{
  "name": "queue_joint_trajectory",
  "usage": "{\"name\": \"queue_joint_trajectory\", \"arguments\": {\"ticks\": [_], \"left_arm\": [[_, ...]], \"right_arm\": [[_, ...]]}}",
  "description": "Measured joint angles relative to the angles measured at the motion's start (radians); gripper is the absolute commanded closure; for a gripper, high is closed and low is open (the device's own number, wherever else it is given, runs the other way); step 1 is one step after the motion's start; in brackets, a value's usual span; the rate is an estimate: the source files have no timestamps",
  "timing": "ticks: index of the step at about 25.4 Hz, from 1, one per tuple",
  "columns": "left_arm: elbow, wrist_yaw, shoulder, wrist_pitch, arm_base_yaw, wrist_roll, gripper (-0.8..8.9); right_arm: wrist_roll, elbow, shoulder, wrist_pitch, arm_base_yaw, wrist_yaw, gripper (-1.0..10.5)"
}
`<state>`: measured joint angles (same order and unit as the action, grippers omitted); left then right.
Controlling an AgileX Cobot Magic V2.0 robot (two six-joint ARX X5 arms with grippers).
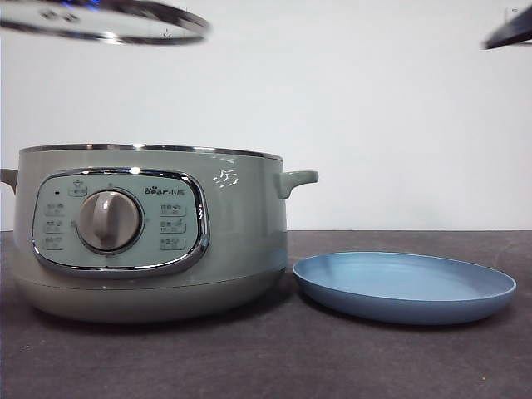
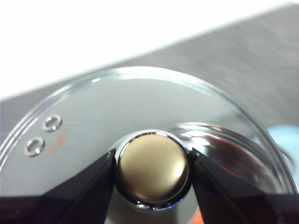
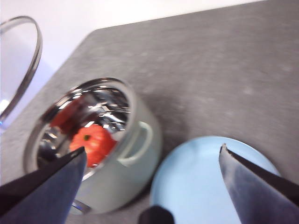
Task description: Take the pumpkin out from the steamer,put the pumpkin in the blue plate,close the lid
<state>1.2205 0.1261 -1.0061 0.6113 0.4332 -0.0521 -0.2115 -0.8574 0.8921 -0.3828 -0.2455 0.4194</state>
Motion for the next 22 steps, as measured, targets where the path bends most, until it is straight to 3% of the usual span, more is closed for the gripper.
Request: {"name": "queue_joint_trajectory", "arguments": {"ticks": [8, 16, 18, 22], "left_arm": [[0.000, 0.187, 0.168, 0.035, 0.000, -0.013, 8.22], [0.000, 0.329, 0.268, 0.080, 0.000, -0.037, 8.22], [0.000, 0.345, 0.281, 0.091, 0.000, -0.039, 8.22], [0.000, 0.360, 0.281, 0.138, 0.000, -0.042, 8.22]], "right_arm": [[-0.008, -0.136, 0.262, 0.031, -0.192, 0.000, 3.7], [0.090, -0.492, 0.575, -0.188, -0.374, -0.023, 3.7], [0.124, -0.596, 0.651, -0.267, -0.417, -0.068, 3.7], [0.216, -0.913, 0.882, -0.515, -0.534, -0.274, 3.7]]}}
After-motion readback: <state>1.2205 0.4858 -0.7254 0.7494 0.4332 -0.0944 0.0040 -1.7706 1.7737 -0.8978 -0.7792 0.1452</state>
